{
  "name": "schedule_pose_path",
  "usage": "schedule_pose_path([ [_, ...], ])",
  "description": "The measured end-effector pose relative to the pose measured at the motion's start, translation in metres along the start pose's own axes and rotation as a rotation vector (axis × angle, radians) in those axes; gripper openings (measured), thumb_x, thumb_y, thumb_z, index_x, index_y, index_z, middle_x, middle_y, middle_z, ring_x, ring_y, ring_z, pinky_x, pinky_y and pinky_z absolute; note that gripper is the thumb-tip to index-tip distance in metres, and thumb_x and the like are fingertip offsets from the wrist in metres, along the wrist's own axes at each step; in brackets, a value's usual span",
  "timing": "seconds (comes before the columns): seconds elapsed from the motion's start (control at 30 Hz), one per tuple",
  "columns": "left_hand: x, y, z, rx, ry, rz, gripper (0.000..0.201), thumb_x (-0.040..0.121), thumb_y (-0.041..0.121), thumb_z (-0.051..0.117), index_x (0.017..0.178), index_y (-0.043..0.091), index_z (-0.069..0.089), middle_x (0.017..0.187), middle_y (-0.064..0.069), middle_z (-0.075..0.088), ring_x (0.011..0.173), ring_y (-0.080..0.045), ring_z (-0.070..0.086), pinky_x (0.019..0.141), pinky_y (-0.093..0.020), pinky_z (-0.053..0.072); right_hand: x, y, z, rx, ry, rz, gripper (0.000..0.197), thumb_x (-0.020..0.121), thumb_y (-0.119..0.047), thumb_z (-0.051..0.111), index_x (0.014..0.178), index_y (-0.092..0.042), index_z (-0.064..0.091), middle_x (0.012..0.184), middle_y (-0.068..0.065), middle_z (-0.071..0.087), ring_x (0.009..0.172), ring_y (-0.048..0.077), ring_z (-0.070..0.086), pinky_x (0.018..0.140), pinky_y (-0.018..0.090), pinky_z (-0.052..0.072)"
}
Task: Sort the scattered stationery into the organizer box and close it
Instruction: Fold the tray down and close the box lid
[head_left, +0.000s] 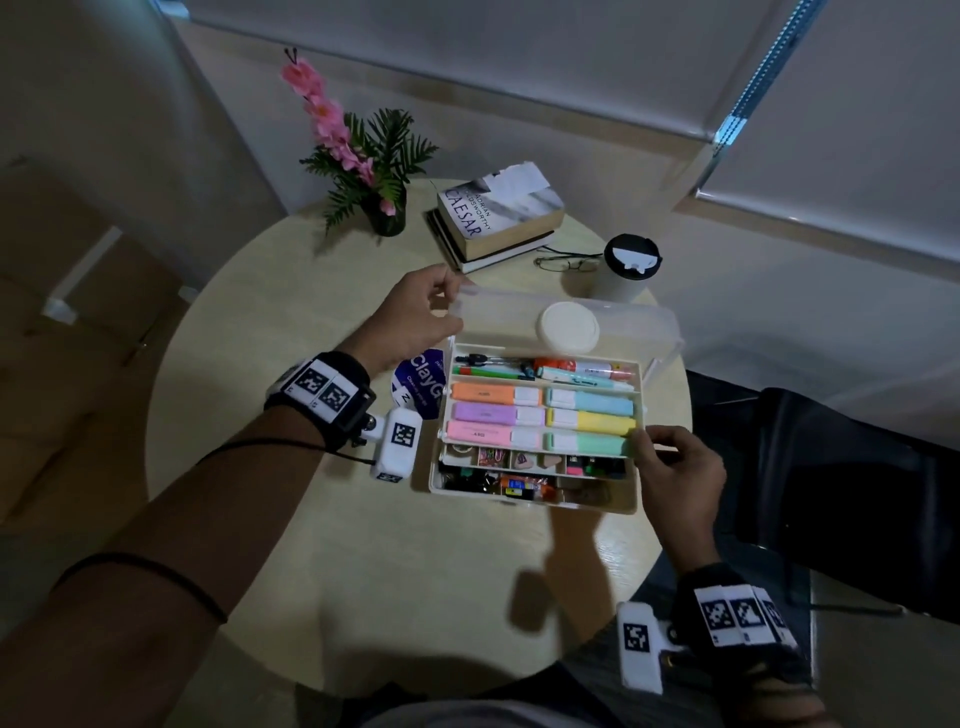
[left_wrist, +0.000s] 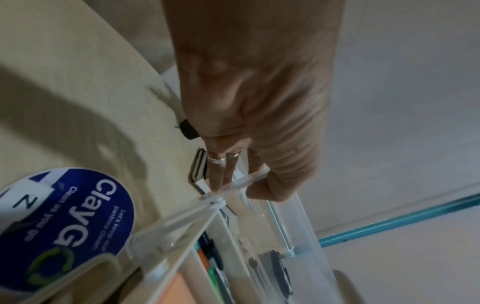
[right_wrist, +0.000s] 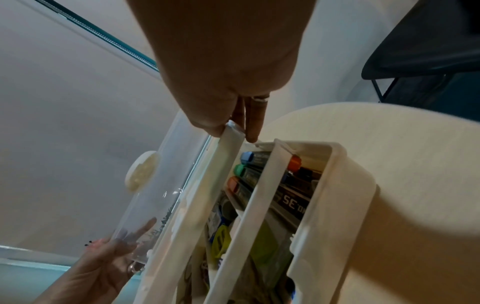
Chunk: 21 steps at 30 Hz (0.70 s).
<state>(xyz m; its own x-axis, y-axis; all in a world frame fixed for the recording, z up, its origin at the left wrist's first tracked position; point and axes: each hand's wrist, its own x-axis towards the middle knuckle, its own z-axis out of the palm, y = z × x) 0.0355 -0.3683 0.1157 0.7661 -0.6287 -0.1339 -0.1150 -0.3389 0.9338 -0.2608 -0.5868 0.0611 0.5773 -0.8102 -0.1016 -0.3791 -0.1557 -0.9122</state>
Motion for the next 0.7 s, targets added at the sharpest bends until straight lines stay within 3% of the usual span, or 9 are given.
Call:
schedule_pose_path([
  [0.1, -0.007, 0.001, -0.006, 0.030, 0.008, 0.061, 0.040, 0.078, -0.014, 0.064, 0.099, 0.017, 0.049, 0.135, 0.003, 0.064, 0.125, -0.016, 0.062, 0.090, -0.032, 0.057, 0.008, -0.002, 0.010, 0.013, -0.020, 0.016, 0.010, 0.091, -0.020, 0.080, 0.082, -0.021, 0.076, 0.066, -0.007, 0.075, 0.061, 0.008, 0.072, 0.057, 0.030, 0.058],
  [0.17, -0.019, -0.001, -0.008, 0.060, -0.011, 0.082, 0.048, 0.077, -0.015, 0.066, 0.108, 0.020, 0.050, 0.136, 0.003, 0.061, 0.128, -0.014, 0.060, 0.091, -0.026, 0.057, 0.008, 0.000, 0.017, -0.006, -0.019, 0.005, 0.011, 0.091, -0.020, 0.081, 0.081, -0.021, 0.077, 0.066, -0.006, 0.075, 0.061, 0.008, 0.072, 0.056, 0.028, 0.057],
  [0.33, -0.056, -0.006, -0.010, 0.147, -0.089, 0.149, 0.061, 0.077, 0.004, 0.086, 0.124, 0.023, 0.054, 0.131, 0.004, 0.053, 0.127, -0.011, 0.056, 0.103, -0.032, 0.055, 0.005, 0.021, 0.018, -0.062, 0.026, 0.005, 0.010, 0.088, -0.023, 0.084, 0.087, -0.021, 0.075, 0.100, 0.001, 0.073, 0.087, 0.013, 0.072, 0.070, 0.026, 0.057],
  [0.43, -0.080, -0.014, -0.004, 0.327, -0.119, 0.216, 0.069, 0.073, 0.017, 0.093, 0.126, 0.026, 0.050, 0.133, 0.009, 0.044, 0.118, -0.013, 0.061, 0.093, -0.033, 0.059, 0.000, 0.037, 0.014, -0.034, -0.066, 0.073, 0.010, 0.089, -0.022, 0.083, 0.094, -0.019, 0.075, 0.096, -0.001, 0.076, 0.087, 0.016, 0.075, 0.076, 0.034, 0.062],
  [0.5, -0.095, -0.022, 0.005, 0.421, -0.083, 0.266, 0.070, 0.073, 0.017, 0.093, 0.127, 0.024, 0.049, 0.136, 0.008, 0.041, 0.114, -0.008, 0.059, 0.085, -0.024, 0.056, -0.001, 0.045, 0.011, -0.032, -0.111, 0.075, 0.013, 0.091, -0.026, 0.082, 0.099, -0.019, 0.075, 0.095, -0.002, 0.078, 0.088, 0.017, 0.075, 0.077, 0.037, 0.062],
  [0.57, -0.107, -0.030, 0.014, 0.467, -0.039, 0.309, 0.068, 0.074, 0.012, 0.089, 0.128, 0.020, 0.049, 0.138, 0.005, 0.040, 0.116, -0.009, 0.058, 0.083, -0.019, 0.051, 0.002, 0.048, 0.007, 0.042, -0.146, 0.090, 0.015, 0.093, -0.026, 0.080, 0.103, -0.016, 0.074, 0.096, 0.000, 0.078, 0.088, 0.016, 0.075, 0.075, 0.031, 0.061],
  [0.63, -0.116, -0.037, 0.023, 0.536, -0.008, 0.352, 0.062, 0.074, 0.007, 0.084, 0.126, 0.015, 0.051, 0.137, -0.001, 0.042, 0.119, -0.015, 0.058, 0.086, -0.024, 0.052, 0.003, 0.043, 0.003, 0.131, -0.163, 0.099, 0.018, 0.097, -0.027, 0.076, 0.104, -0.010, 0.074, 0.094, 0.000, 0.077, 0.084, 0.008, 0.072, 0.071, 0.020, 0.056],
  [0.7, -0.123, -0.043, 0.028, 0.610, 0.008, 0.388, 0.059, 0.071, 0.000, 0.077, 0.123, 0.011, 0.053, 0.136, -0.006, 0.044, 0.123, -0.023, 0.058, 0.090, -0.031, 0.054, 0.007, 0.043, 0.001, 0.179, -0.148, 0.120, 0.020, 0.101, -0.026, 0.070, 0.103, -0.006, 0.074, 0.093, 0.001, 0.077, 0.082, 0.004, 0.069, 0.072, 0.017, 0.054],
])
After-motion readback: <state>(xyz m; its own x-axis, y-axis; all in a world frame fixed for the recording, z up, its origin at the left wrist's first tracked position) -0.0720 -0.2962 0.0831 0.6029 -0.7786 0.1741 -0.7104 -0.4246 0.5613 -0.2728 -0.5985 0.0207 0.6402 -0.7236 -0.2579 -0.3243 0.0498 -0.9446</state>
